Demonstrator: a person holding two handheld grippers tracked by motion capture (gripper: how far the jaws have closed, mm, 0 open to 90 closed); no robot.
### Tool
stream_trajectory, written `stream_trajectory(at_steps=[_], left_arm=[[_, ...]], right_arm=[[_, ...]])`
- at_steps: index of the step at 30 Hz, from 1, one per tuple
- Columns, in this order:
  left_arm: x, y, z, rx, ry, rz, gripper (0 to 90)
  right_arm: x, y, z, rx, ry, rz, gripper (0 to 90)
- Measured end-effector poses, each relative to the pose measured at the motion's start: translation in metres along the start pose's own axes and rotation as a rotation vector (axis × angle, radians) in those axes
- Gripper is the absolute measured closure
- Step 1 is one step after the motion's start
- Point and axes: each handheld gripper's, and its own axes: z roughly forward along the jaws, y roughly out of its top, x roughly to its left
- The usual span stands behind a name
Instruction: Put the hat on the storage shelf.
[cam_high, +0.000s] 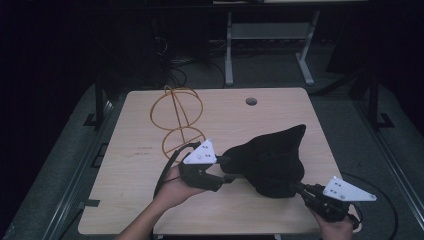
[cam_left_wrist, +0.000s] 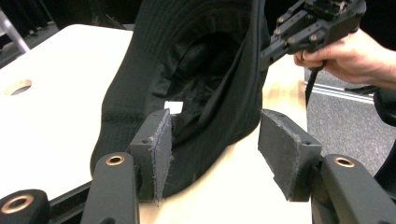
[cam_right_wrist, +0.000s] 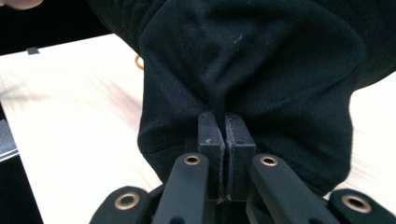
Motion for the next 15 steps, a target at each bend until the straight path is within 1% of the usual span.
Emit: stream_trajectory(at_steps=[2,4,5,6,7,8,9,10,11,12,15], left_arm=[[0.001,-0.002,-0.002,0.001,0.005,0.002,44.0],[0.002,-0.009,-0.008,-0.001,0.026,-0.008,43.7],[0.002,-0.009,-0.008,-0.001,0.026,-0.008,43.6],[0.003,-0.014,-0.011,0.003,0.032,-0.011,43.3],[0.004,-0.017,-0.012,0.004,0.039,-0.01,43.3],[0.004,-0.017,-0.012,0.004,0.039,-0.01,43.2],[0.004,-0.02,-0.012,0.003,0.048,-0.015,43.0],[0.004,-0.025,-0.013,0.013,0.051,-0.015,42.9],[0.004,-0.025,-0.013,0.013,0.051,-0.015,42.9],[0.004,-0.03,-0.013,0.023,0.061,-0.013,42.8],[0.003,-0.036,-0.014,0.029,0.062,-0.014,42.7]], right_arm=[[-0.001,0.002,-0.002,-0.002,-0.004,0.004,87.6],[-0.007,0.007,-0.008,-0.021,-0.018,0.012,87.6],[-0.007,0.007,-0.008,-0.021,-0.018,0.012,87.6],[-0.01,0.013,-0.013,-0.028,-0.028,0.016,87.7],[-0.012,0.015,-0.014,-0.029,-0.031,0.011,87.7],[-0.012,0.015,-0.014,-0.029,-0.031,0.011,87.7],[-0.014,0.021,-0.017,-0.033,-0.039,0.016,87.8],[-0.015,0.024,-0.019,-0.032,-0.039,0.016,87.8],[-0.016,0.026,-0.019,-0.034,-0.041,0.017,87.8],[-0.017,0.028,-0.02,-0.038,-0.043,0.011,87.8],[-0.018,0.033,-0.021,-0.037,-0.044,0.008,87.8]])
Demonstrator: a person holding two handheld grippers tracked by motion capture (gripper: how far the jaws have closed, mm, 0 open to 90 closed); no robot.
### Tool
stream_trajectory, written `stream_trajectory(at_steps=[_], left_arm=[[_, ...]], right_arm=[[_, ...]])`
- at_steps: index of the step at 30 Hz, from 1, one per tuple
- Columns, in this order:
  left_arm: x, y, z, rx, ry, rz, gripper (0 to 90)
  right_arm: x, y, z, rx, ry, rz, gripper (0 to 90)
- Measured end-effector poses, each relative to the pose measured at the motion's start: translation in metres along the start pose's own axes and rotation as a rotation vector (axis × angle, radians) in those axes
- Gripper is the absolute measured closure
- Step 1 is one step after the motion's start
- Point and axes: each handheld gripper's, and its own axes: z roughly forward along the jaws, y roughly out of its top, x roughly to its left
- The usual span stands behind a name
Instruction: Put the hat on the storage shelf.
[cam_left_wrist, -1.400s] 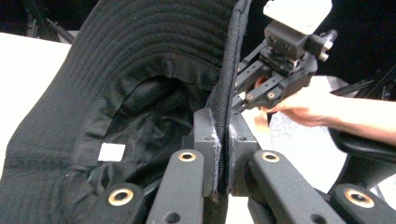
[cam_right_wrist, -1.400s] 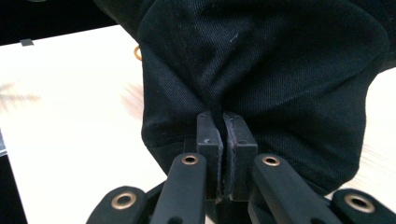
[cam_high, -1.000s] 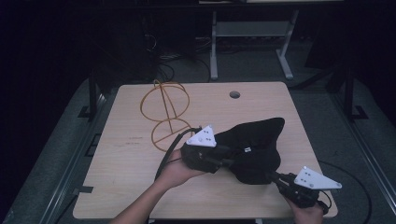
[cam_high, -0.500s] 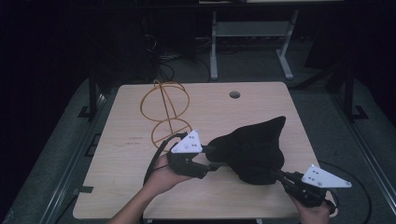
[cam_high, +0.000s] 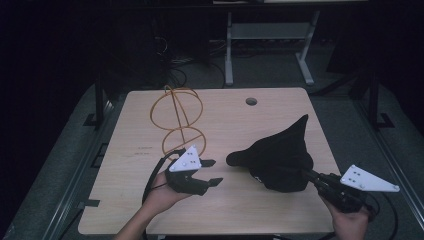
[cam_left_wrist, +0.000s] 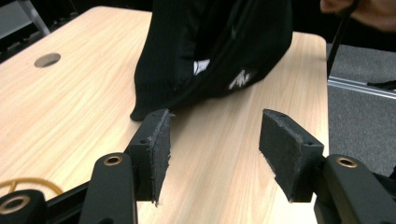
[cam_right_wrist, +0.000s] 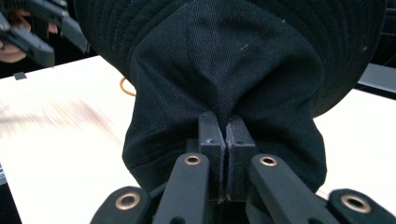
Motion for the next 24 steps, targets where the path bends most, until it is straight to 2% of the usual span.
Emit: stream_trajectory(at_steps=[11,24], left_arm=[[0.001,-0.032,0.006,0.011,0.025,-0.033,40.7],[0.003,-0.051,0.007,0.04,0.051,-0.059,36.7]], right_arm=[[-0.005,0.015,-0.004,-0.014,-0.004,0.018,88.0],[-0.013,0.039,-0.003,-0.03,0.008,0.024,88.2]])
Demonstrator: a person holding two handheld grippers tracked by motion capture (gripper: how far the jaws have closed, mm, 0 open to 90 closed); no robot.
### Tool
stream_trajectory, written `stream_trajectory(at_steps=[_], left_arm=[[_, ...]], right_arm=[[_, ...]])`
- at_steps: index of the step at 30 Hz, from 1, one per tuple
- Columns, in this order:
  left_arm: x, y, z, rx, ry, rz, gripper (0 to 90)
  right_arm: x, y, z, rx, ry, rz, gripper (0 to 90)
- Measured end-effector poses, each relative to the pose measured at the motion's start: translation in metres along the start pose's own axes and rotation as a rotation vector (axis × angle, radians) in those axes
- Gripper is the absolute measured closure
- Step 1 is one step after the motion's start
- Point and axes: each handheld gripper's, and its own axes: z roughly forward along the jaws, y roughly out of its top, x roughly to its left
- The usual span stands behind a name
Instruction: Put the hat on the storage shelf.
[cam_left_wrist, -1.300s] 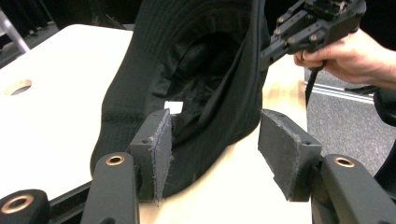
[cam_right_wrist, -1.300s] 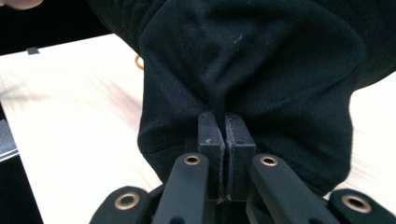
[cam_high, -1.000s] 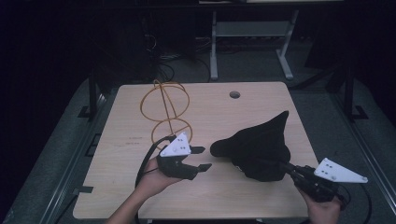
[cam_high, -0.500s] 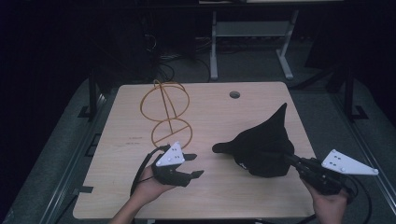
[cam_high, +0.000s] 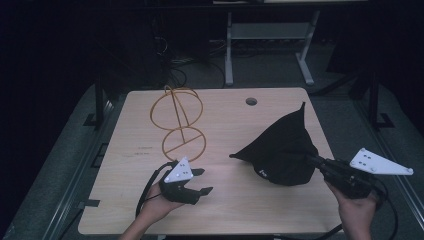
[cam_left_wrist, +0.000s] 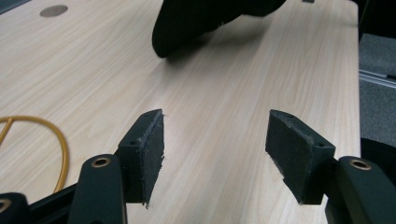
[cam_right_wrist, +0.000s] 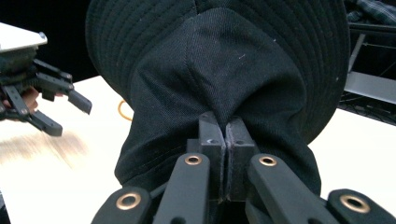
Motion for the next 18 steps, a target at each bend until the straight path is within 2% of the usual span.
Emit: stream_trajectory(at_steps=[8,15,17,18], left_arm=[[0.001,-0.003,0.0,0.006,-0.004,-0.011,36.7],[0.001,-0.004,0.0,0.007,-0.003,-0.01,36.5],[0.0,-0.005,-0.001,0.021,-0.001,0.011,36.5],[0.0,-0.005,-0.001,0.02,-0.002,0.009,36.5]], right_arm=[[-0.002,0.016,0.005,-0.009,0.024,-0.021,88.3],[-0.003,0.03,0.008,-0.012,0.038,-0.022,88.3],[-0.003,0.035,0.008,-0.024,0.046,-0.014,88.3],[-0.003,0.037,0.008,-0.03,0.047,-0.023,88.3]])
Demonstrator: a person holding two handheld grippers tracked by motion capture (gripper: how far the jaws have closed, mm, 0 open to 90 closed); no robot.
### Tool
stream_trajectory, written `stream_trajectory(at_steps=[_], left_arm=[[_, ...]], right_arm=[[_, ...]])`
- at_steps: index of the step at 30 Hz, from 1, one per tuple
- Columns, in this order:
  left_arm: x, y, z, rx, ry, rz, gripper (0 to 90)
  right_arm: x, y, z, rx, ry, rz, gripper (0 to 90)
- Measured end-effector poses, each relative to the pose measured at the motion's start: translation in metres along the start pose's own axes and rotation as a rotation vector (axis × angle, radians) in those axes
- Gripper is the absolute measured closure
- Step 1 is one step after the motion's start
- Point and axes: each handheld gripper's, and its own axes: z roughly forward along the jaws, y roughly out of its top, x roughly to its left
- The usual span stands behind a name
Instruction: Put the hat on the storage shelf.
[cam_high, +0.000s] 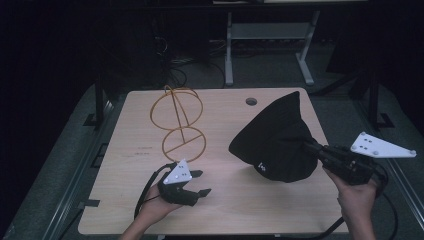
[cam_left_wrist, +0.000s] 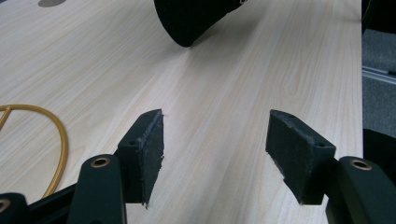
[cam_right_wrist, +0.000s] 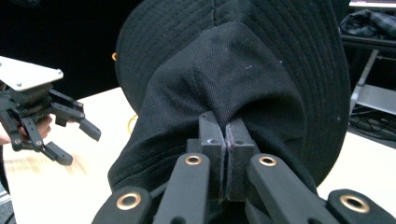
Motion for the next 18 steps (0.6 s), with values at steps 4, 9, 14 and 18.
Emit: stream_trajectory(at_steps=[4,9,14,18], left_arm=[[0.001,-0.001,-0.001,-0.005,0.001,0.0,36.5],[0.001,-0.001,-0.001,-0.015,0.006,-0.011,36.2],[0.002,-0.002,0.001,-0.01,0.008,-0.006,35.7],[0.001,-0.002,0.001,-0.015,0.01,-0.008,35.5]], right_arm=[[0.0,0.005,0.002,-0.001,0.006,0.004,88.2],[-0.001,0.013,0.005,0.001,0.018,0.005,88.3],[-0.002,0.022,0.008,0.009,0.028,-0.002,88.3],[-0.001,0.03,0.011,0.012,0.034,-0.016,88.2]])
